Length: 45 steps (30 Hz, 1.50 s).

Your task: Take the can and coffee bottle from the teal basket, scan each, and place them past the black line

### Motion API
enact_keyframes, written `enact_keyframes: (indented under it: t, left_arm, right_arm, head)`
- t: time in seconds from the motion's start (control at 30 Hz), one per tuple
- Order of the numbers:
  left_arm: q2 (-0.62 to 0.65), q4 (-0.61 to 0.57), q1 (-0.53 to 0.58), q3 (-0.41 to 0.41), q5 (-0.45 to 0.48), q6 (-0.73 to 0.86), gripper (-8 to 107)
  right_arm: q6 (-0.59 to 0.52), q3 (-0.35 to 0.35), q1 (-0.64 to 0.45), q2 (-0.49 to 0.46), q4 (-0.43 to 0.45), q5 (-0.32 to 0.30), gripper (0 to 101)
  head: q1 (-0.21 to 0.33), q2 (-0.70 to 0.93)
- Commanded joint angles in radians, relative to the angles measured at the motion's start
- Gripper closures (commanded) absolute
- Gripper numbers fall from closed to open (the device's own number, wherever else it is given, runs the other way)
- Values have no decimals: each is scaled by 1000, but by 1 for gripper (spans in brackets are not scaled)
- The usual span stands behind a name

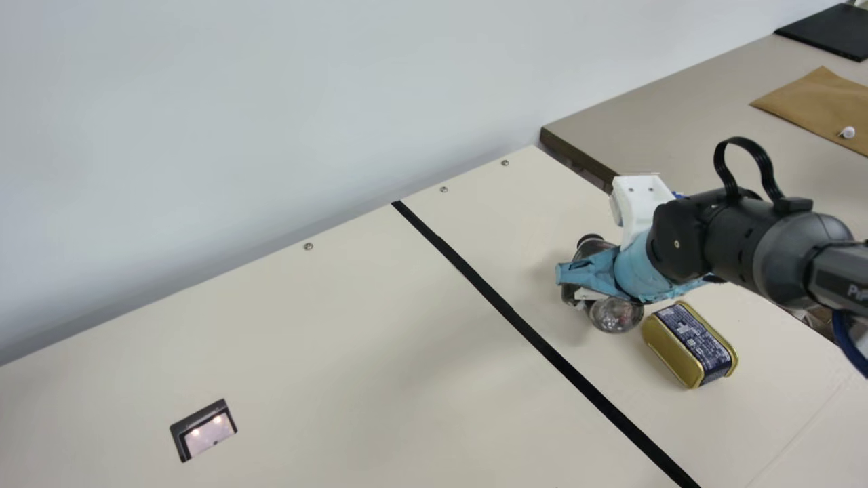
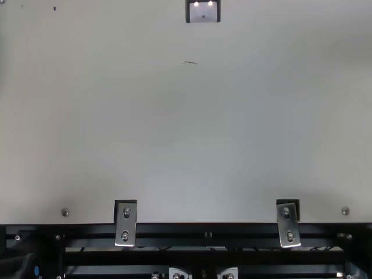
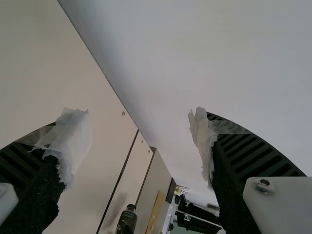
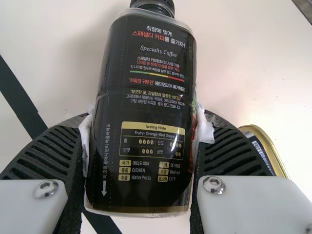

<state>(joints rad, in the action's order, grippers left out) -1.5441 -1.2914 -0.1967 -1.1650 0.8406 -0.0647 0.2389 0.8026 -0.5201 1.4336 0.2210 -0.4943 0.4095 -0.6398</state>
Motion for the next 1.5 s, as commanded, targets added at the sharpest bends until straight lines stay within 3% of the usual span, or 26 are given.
enact_keyframes:
  t: [0.0,0.3,0.67,0.87,1.07,1.27,1.47]
  left_arm:
    - [0,0,0,0,0,0,9]
    - [0,0,0,0,0,0,9]
    - [0,0,0,0,0,0,9]
    - [0,0,0,0,0,0,9]
    - [0,0,0,0,0,0,9]
    - [0,0,0,0,0,0,9]
    - [0,0,0,0,0,0,9]
  right_arm:
    - [-16,-2,1,13,-7,-6,0]
    - [-17,12,-2,3,26,-44,0]
    - [34,143,139,-152,102,-255,0]
    - [26,211,219,-213,55,-354,0]
    - [10,247,286,-271,-52,-418,0]
    - [34,245,375,-325,-111,-447,0]
    - [31,249,377,-328,-114,-453,0]
  head:
    - [27,-16]
    - [27,-16]
    - [27,-16]
    - [27,-16]
    - [27,-16]
    - [26,-9]
    - [21,117]
